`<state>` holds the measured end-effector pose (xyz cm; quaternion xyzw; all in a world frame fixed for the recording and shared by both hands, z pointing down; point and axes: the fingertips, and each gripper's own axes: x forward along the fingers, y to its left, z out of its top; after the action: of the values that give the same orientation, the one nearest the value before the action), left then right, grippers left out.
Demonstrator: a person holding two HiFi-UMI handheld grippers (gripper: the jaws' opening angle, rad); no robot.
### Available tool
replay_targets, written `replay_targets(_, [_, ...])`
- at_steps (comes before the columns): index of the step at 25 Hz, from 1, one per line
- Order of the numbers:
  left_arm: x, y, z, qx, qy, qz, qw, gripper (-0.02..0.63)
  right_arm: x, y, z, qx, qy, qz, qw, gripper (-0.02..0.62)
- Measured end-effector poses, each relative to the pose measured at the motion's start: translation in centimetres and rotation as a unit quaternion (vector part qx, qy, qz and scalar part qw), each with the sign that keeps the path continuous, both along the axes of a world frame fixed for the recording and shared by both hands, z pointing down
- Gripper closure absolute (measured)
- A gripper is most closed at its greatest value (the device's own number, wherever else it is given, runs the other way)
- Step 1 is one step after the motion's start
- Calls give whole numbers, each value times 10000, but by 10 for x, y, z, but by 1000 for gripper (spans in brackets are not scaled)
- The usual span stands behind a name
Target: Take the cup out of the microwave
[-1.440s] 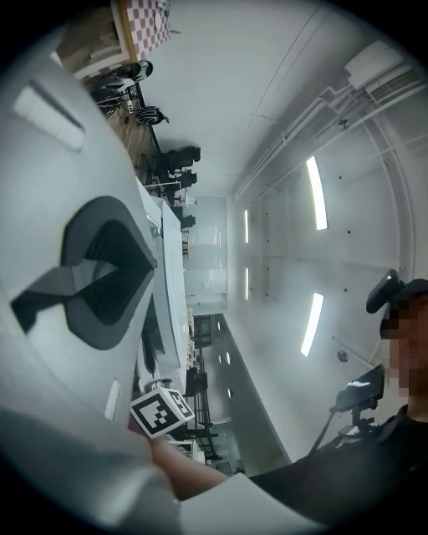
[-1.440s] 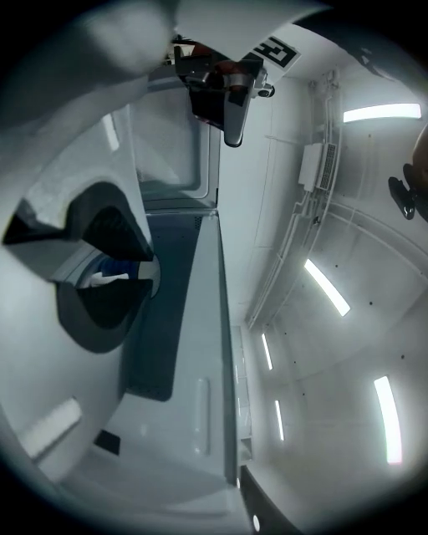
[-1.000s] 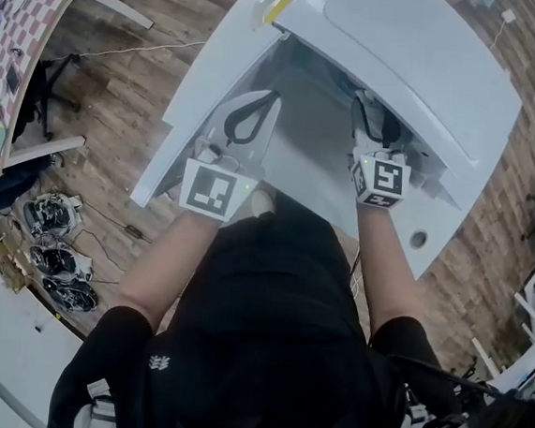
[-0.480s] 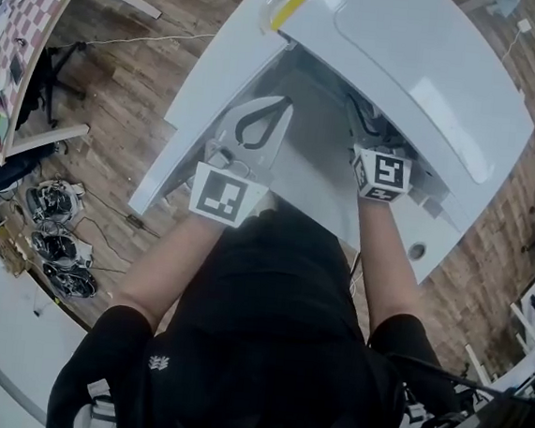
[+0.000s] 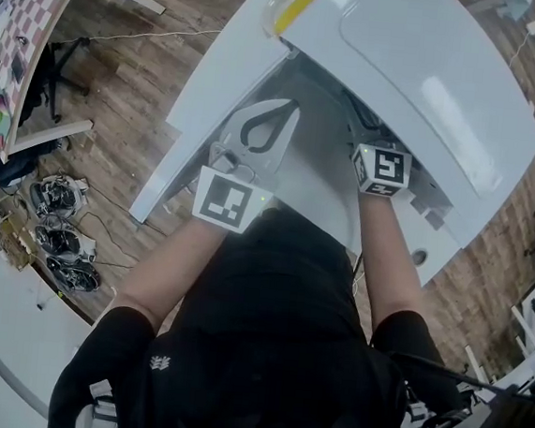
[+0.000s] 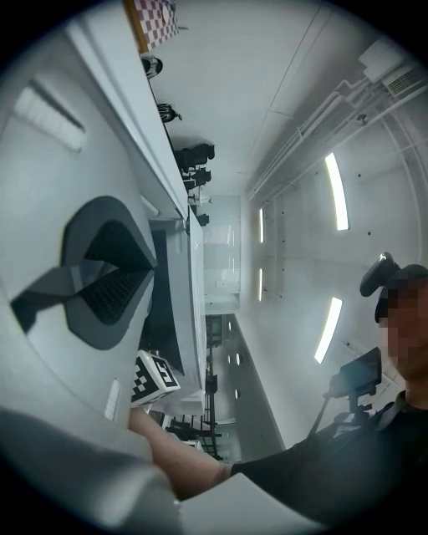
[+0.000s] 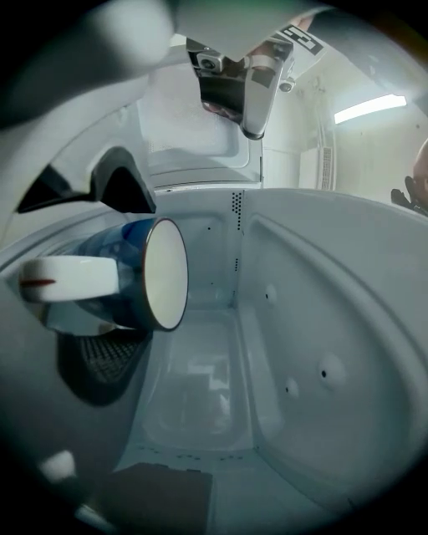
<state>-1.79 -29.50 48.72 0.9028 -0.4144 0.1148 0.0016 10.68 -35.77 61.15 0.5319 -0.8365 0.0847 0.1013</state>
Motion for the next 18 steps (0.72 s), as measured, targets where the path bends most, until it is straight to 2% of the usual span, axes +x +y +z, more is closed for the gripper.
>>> replay_targets(4, [1, -3, -1, -54, 158, -60, 9998, 604, -2, -7, 4, -5, 34, 42, 10000, 170])
replay_targets(14, [4, -2, 0, -78, 63, 77, 9999, 604, -4, -20, 6, 61, 229, 186, 9995, 170])
replay_targets(18, [3, -2, -1, -87, 173, 35, 9998, 604, -2, -19, 9, 82, 379, 185, 9991, 189])
